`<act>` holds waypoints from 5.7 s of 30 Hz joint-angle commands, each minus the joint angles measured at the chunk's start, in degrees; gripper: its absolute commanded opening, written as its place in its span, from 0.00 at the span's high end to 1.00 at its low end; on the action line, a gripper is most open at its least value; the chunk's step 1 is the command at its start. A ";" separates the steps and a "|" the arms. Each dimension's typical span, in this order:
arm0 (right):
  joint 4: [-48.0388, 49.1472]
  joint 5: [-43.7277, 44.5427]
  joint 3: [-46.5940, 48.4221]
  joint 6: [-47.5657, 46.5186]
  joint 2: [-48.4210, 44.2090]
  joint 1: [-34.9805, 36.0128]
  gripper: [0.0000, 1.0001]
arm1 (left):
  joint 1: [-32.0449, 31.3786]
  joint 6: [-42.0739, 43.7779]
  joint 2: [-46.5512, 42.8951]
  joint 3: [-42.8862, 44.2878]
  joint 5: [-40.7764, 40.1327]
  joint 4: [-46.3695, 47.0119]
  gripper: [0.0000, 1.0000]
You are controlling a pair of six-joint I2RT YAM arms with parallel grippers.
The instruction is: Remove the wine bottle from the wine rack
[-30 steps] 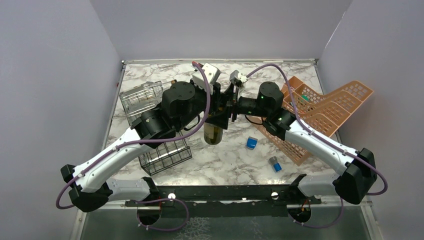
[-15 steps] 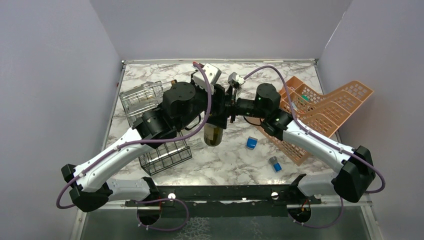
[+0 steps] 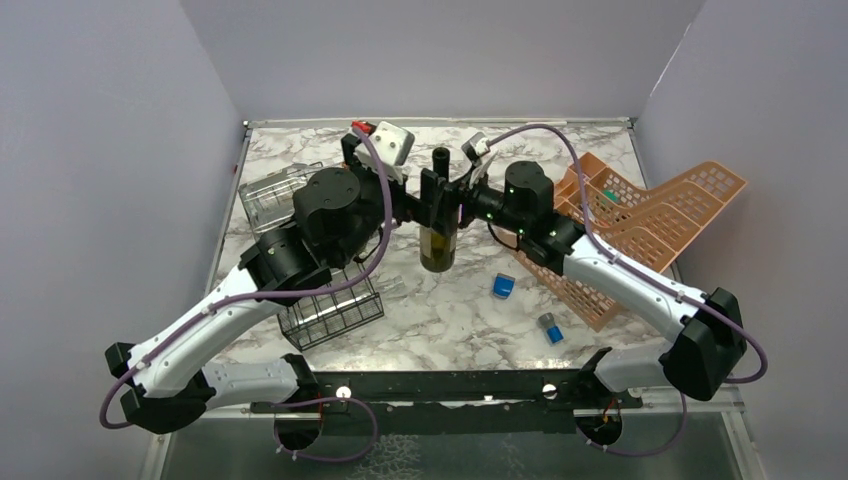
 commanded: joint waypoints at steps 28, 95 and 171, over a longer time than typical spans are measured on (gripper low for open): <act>21.39 30.50 50.44 -11.55 52.03 -17.27 0.40 | -0.15 3.59 -18.09 -15.78 -27.04 5.20 0.01; -27.40 6.47 25.33 2.89 18.51 -23.52 0.00 | 1.52 -6.00 -2.99 -5.13 -2.27 -20.42 0.01; -28.58 -2.72 -5.50 2.60 -18.17 -21.88 0.00 | 6.43 7.82 24.16 3.47 -33.94 -31.55 0.75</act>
